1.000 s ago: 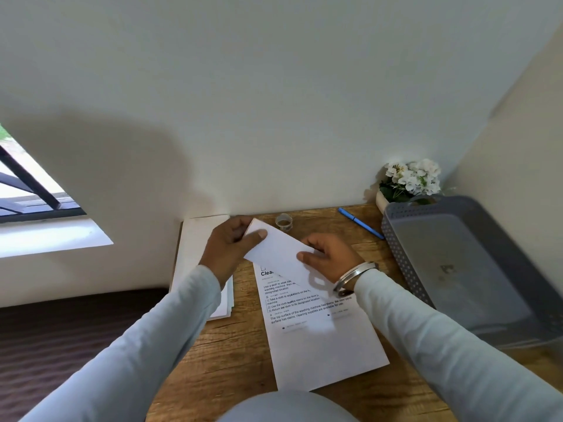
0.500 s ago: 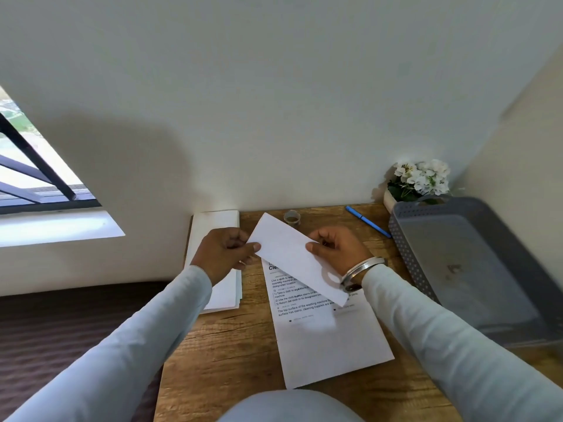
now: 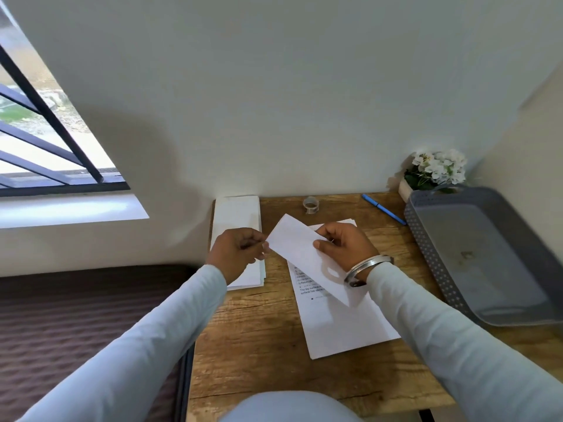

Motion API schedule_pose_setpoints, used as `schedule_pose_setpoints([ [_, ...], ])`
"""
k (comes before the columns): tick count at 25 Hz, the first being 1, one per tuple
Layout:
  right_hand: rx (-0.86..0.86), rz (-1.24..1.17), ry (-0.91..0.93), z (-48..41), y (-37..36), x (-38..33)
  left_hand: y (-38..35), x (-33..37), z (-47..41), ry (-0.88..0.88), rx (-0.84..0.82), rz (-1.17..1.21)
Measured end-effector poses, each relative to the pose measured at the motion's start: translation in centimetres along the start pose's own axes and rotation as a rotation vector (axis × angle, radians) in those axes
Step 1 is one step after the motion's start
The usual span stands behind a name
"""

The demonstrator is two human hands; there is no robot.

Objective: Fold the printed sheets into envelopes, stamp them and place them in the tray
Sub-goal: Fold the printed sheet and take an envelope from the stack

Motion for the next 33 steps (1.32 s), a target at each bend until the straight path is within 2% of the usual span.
schedule_pose_setpoints([
  [2,0.033,0.022,-0.013,0.4,-0.2,0.1,1.4,-1.3,0.2,-0.044,0.015,-0.107],
  [4,0.067,0.005,-0.038,0.9,-0.4,0.4,2.8,-3.0,0.2,-0.096,-0.016,-0.358],
  [7,0.106,-0.041,-0.083,1.8,-1.0,0.7,3.8,-5.5,0.4,-0.105,-0.182,-0.742],
  [10,0.121,-0.060,-0.130,2.7,-2.0,0.8,3.8,-6.6,0.3,-0.146,-0.262,-0.911],
  [12,0.126,-0.071,-0.156,3.2,-2.5,0.6,3.8,-6.8,0.1,-0.157,-0.251,-0.918],
  [19,0.148,-0.094,-0.176,4.0,-3.0,0.2,4.4,-7.1,-0.9,-0.027,-0.229,-0.703],
  [23,0.142,-0.096,-0.184,3.9,-3.3,0.0,4.4,-7.1,-0.5,-0.039,-0.210,-0.720],
  [28,0.134,-0.096,-0.168,4.0,-3.7,-0.2,3.8,-7.4,-0.3,-0.142,-0.248,-0.892],
  [33,0.126,-0.102,-0.152,4.0,-3.7,-0.2,3.5,-7.8,-0.7,-0.086,-0.249,-0.840],
])
Point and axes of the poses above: each hand's wrist, its own z-axis away from the middle knuckle, its own y-axis out of the back of the hand, x = y × z, the point moved 4 cm from there along -z, towards the middle knuckle, and after that the axes turned 8 degrees about x, right-handed, at the moved point
